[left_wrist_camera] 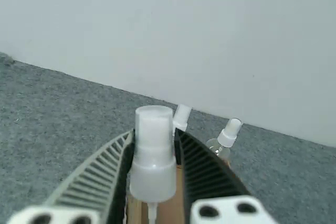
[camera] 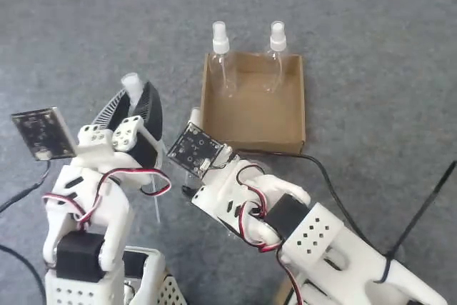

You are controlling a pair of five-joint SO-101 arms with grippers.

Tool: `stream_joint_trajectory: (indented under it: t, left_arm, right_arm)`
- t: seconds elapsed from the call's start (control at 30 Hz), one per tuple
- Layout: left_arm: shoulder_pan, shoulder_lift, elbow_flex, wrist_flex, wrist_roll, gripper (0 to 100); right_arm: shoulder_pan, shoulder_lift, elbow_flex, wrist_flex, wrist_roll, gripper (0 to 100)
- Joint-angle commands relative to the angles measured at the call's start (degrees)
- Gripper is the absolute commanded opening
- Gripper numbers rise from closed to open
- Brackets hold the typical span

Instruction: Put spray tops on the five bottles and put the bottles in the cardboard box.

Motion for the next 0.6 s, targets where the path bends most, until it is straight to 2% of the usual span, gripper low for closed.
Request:
stream_joint_trajectory:
  t: [0.0, 0.17, 0.57]
  left_arm:
    - [0.79, -0.53, -0.31, -1.23, 0.26, 1]
    - [0.79, -0.62, 0.22, -1.14, 0.26, 1]
    - [0.79, -0.62, 0.57, -1.14, 0.18, 1]
  right_arm:
    - [-0.13, -2.68, 2.81, -8.48, -2.02, 0.6]
    - [-0.13, -2.68, 6.95, -17.01, -1.85, 0.6]
    - [-0.22, -2.68, 8.18, -20.7, -2.11, 0.6]
